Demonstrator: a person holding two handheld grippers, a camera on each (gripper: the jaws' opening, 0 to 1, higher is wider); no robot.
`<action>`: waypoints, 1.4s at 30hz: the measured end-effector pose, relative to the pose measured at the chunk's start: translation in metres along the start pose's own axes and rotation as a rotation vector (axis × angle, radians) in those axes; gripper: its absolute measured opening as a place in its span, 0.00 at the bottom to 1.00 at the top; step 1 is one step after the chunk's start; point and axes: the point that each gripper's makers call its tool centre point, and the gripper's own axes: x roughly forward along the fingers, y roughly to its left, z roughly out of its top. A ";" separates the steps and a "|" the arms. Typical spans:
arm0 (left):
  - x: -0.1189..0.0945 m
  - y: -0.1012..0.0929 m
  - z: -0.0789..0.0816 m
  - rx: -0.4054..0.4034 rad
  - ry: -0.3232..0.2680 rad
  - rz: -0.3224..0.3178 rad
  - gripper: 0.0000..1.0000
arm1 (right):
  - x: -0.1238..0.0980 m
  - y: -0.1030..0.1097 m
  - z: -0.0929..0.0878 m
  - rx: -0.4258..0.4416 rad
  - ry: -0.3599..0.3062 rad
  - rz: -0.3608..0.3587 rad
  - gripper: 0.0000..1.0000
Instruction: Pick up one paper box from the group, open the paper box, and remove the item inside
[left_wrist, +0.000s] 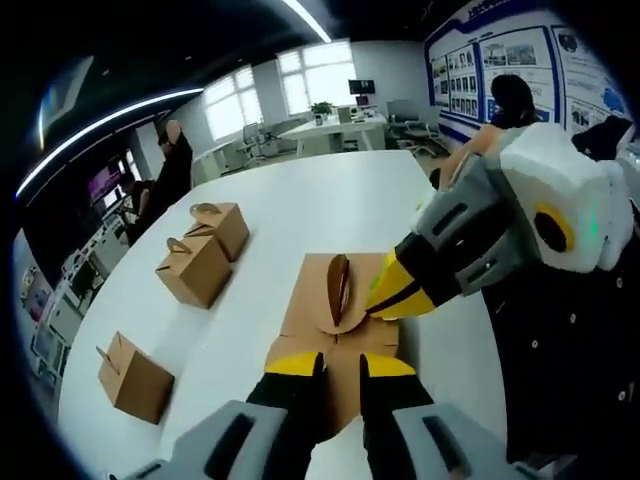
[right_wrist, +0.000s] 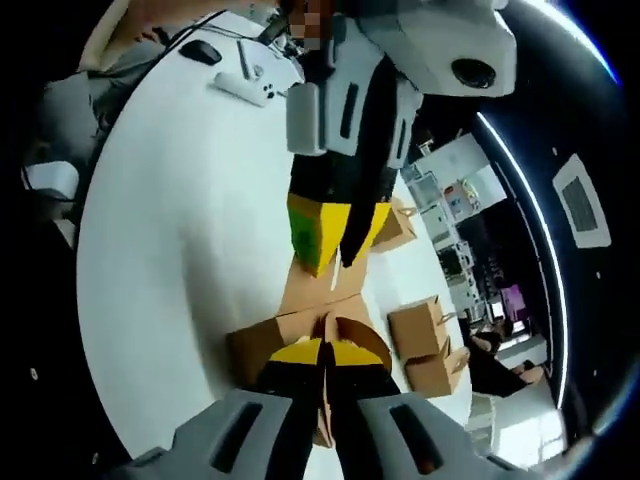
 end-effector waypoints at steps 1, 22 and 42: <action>0.000 0.001 0.000 0.000 0.002 0.004 0.17 | -0.001 -0.002 0.000 0.013 -0.013 -0.013 0.02; 0.005 0.000 -0.001 -0.012 0.006 0.023 0.17 | -0.025 -0.057 -0.006 0.748 -0.379 -0.037 0.02; 0.005 0.000 0.001 -0.025 -0.008 0.049 0.17 | -0.043 -0.095 -0.090 1.620 -0.709 -0.155 0.02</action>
